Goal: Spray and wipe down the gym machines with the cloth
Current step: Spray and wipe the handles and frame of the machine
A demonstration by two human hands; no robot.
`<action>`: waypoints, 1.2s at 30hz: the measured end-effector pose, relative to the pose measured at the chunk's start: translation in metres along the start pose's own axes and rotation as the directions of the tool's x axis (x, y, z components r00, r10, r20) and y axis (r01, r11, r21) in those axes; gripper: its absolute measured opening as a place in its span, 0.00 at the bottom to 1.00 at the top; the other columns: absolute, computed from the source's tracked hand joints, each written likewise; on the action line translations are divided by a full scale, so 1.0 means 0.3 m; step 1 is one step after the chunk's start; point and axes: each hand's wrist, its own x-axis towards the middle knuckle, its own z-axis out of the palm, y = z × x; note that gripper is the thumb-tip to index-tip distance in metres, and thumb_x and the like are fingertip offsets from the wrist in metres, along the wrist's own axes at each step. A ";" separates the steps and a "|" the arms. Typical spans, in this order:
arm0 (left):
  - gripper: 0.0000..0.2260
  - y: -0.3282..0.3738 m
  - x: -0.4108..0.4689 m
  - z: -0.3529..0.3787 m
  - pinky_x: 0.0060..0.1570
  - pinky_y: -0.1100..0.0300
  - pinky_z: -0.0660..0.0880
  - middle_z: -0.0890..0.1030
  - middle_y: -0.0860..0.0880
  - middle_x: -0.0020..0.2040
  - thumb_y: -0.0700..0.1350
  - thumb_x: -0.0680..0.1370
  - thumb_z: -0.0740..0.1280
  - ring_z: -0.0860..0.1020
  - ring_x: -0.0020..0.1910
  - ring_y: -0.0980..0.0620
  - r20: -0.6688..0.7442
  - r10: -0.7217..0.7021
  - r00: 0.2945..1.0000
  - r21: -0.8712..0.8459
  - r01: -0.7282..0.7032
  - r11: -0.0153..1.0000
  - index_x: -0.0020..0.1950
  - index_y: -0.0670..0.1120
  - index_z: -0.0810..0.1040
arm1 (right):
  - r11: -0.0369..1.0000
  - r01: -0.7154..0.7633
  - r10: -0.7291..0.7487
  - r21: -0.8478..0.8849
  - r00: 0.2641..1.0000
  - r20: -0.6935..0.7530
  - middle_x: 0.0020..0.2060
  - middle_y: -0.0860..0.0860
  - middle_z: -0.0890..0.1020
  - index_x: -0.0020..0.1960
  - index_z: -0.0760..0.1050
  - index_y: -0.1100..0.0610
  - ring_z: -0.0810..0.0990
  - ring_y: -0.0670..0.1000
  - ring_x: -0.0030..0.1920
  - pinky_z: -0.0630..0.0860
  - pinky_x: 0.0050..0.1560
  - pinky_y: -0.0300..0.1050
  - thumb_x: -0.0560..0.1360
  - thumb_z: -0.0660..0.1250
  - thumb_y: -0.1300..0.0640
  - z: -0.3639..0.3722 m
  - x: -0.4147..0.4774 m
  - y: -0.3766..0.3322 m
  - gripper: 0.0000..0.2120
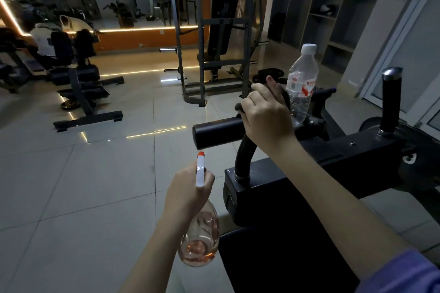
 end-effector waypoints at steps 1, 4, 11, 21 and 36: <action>0.08 -0.003 -0.002 -0.001 0.26 0.61 0.59 0.69 0.47 0.28 0.41 0.77 0.58 0.64 0.25 0.53 -0.004 -0.005 1.000 0.008 0.005 1.000 0.38 0.42 0.69 | 0.999 0.027 -0.027 -0.026 1.000 0.003 0.36 0.58 0.82 0.39 0.80 0.62 0.81 0.59 0.45 0.62 0.70 0.53 0.72 0.66 0.61 0.005 -0.007 -0.008 0.07; 0.10 -0.017 -0.015 -0.003 0.26 0.59 0.61 0.71 0.46 0.29 0.44 0.76 0.57 0.65 0.25 0.52 0.004 -0.026 1.000 -0.013 0.026 1.000 0.35 0.44 0.67 | 0.998 0.058 -0.056 -0.036 0.998 0.034 0.32 0.57 0.80 0.38 0.78 0.61 0.80 0.57 0.37 0.72 0.63 0.50 0.68 0.71 0.63 0.014 -0.029 -0.041 0.02; 0.12 -0.029 -0.036 -0.022 0.27 0.57 0.62 0.72 0.44 0.30 0.47 0.75 0.55 0.65 0.26 0.52 0.005 -0.088 0.996 -0.040 0.088 0.995 0.35 0.43 0.68 | 0.995 0.058 -0.066 0.087 0.993 0.094 0.30 0.55 0.78 0.33 0.74 0.59 0.78 0.57 0.34 0.71 0.59 0.49 0.67 0.72 0.64 0.028 -0.133 -0.129 0.08; 0.09 -0.042 -0.039 -0.038 0.29 0.56 0.67 0.74 0.43 0.32 0.41 0.78 0.58 0.68 0.27 0.51 -0.025 -0.092 0.995 0.005 0.092 0.996 0.41 0.39 0.72 | 0.956 0.030 -0.075 0.293 0.987 0.145 0.34 0.55 0.79 0.36 0.74 0.59 0.79 0.55 0.39 0.67 0.64 0.46 0.76 0.58 0.60 0.013 -0.294 -0.211 0.12; 0.14 -0.008 -0.012 -0.049 0.29 0.57 0.68 0.72 0.45 0.31 0.41 0.79 0.59 0.69 0.27 0.51 0.018 -0.058 0.998 -0.010 0.058 0.998 0.33 0.48 0.65 | 0.654 -0.541 0.447 0.530 0.840 0.306 0.37 0.56 0.80 0.45 0.76 0.60 0.77 0.55 0.41 0.66 0.44 0.39 0.76 0.59 0.55 -0.074 -0.426 -0.120 0.11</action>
